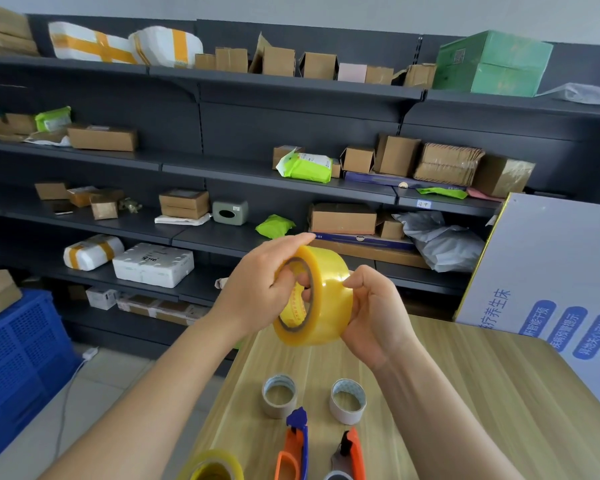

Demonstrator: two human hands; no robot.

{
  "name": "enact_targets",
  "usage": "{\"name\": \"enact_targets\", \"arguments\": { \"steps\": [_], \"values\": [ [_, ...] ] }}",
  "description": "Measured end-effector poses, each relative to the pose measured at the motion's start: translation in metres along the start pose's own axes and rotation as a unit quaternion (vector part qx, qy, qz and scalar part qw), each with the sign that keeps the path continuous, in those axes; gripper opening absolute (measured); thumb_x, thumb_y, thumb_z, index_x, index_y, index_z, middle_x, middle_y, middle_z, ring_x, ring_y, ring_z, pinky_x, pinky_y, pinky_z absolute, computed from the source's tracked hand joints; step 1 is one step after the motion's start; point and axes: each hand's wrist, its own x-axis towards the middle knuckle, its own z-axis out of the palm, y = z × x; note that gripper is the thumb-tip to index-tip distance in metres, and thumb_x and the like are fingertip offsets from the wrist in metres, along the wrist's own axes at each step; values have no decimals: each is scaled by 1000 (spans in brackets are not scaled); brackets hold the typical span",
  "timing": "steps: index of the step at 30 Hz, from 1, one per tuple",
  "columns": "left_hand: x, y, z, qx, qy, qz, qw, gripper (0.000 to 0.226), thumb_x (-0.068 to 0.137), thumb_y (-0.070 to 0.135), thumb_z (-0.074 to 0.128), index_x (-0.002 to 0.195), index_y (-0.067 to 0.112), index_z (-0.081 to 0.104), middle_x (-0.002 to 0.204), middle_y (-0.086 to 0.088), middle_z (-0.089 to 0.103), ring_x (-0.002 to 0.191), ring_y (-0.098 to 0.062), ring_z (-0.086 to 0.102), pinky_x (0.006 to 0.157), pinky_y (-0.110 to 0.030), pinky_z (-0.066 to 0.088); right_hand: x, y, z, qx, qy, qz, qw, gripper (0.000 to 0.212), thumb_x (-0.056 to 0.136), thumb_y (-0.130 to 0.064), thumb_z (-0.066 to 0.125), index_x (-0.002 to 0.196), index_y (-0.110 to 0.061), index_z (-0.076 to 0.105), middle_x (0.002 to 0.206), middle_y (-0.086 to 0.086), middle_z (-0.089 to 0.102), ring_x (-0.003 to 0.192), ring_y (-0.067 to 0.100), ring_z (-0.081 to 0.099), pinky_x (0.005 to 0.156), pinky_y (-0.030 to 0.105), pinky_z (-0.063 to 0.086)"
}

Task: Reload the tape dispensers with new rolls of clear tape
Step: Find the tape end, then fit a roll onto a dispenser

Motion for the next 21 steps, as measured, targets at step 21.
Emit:
{"name": "enact_targets", "arguments": {
  "steps": [21],
  "values": [
    [-3,5,-21,54,-194,46,978,82,59,73,65,133,42,47,131,36,40,125,9,38,99,-11,33,3,-3,-8,-42,4,56,998,36,86,-7,35,99,5,67,87,18,73,73,25,72,76,41,56]
  ]
}}
